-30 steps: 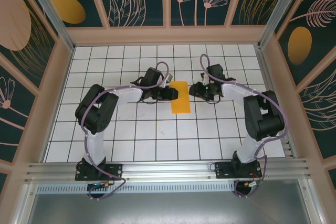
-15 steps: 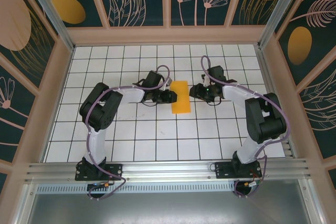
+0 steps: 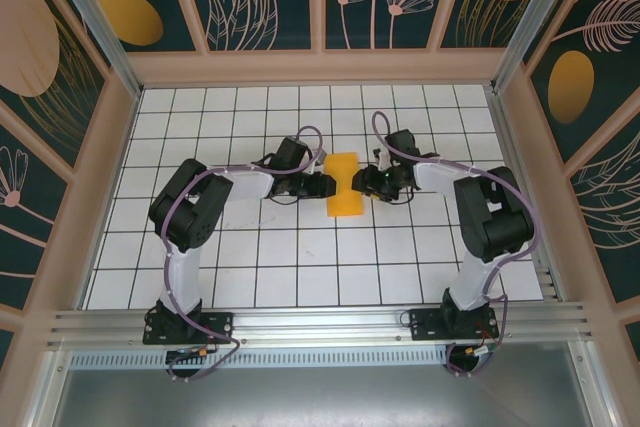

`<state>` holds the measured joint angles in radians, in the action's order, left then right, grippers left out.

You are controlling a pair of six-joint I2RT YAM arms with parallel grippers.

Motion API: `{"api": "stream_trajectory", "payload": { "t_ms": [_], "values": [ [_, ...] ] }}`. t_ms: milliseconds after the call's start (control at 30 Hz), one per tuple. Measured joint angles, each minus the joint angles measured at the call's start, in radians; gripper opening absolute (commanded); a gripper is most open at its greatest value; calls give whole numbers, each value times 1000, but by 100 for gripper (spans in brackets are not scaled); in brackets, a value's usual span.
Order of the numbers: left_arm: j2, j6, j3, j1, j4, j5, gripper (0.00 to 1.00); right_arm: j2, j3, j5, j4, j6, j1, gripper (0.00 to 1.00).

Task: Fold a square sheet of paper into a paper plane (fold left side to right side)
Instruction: Fold the triangle a second time at the center of the table.

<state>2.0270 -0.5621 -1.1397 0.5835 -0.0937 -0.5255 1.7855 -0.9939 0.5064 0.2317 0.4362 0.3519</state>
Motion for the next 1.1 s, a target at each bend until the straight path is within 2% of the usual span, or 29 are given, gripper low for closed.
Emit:
{"api": "stream_trajectory", "payload": {
  "t_ms": [233, 367, 567, 767, 900, 1100],
  "values": [
    [-11, 0, 13, 0, -7, 5, 39, 29, -8, 43, -29, 37, 11, 31],
    [-51, 11, 54, 0, -2, 23, 41, 31, -10, 50, -37, 55, 11, 30],
    [-205, 75, 146, 16, 2, 67, 47, 27, -10, 90, -57, 88, 11, 28],
    [-355, 160, 179, 140, -3, 145, 55, 10, -10, 136, -81, 125, 11, 28],
    [-356, 170, 204, 212, -8, 192, 61, -1, -18, 159, -95, 147, 11, 28],
    [-325, 177, 205, 265, -7, 307, 74, -1, -21, 177, -102, 169, 11, 29]
  ]
}}
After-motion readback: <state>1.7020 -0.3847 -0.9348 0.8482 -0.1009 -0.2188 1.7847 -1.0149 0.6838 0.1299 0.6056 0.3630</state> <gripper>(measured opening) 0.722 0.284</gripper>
